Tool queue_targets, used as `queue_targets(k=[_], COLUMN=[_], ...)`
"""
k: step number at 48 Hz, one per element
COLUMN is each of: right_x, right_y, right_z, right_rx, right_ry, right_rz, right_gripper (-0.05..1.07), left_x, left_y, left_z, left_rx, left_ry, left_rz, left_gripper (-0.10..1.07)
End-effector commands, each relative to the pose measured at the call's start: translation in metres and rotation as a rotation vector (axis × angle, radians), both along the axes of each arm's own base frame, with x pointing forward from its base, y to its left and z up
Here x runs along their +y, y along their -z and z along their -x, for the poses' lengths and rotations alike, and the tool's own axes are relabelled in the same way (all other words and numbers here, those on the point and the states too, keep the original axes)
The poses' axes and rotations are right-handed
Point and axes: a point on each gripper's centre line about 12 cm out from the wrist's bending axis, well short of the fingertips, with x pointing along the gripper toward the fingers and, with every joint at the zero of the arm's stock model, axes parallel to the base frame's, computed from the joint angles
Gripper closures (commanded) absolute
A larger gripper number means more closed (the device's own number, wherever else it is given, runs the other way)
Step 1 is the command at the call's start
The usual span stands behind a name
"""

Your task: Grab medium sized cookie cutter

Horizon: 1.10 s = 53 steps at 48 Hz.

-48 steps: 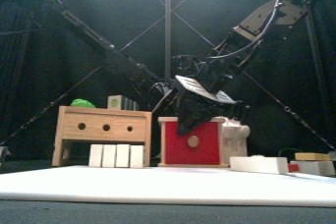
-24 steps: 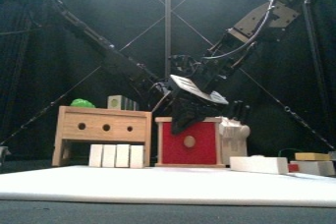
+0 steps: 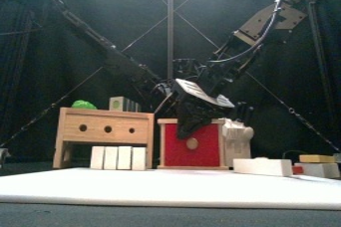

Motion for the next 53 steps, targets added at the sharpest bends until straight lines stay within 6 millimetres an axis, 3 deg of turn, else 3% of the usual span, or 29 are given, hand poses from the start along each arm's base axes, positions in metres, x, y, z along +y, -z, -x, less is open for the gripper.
queue_targets(k=[1,29,34,40,53], right_x=[-0.009,-0.01,-0.009,-0.008,0.011], right_y=[-0.022,-0.022,-0.027,-0.034,-0.049], right_z=[0.003,0.023,0.019,0.013,0.009], right_rx=[-0.052,-0.034,-0.052,-0.071,-0.111], right_ry=[0.029,0.07,0.062,0.051,0.006], right_rz=[0.008,0.001,0.005,0.012,0.011], right_gripper=[0.49,0.49,0.49,0.49,0.49], left_x=[0.0,-0.001,-0.001,0.001,0.008], left_y=[-0.018,-0.018,-0.018,-0.023,-0.053], left_z=[0.0,0.0,0.001,0.002,0.006], left_rx=[-0.027,-0.021,-0.021,-0.031,-0.089], left_ry=[0.004,0.013,0.012,0.006,-0.036], left_rz=[-0.024,-0.018,-0.018,-0.026,-0.14], left_gripper=[0.64,0.64,0.64,0.64,0.64])
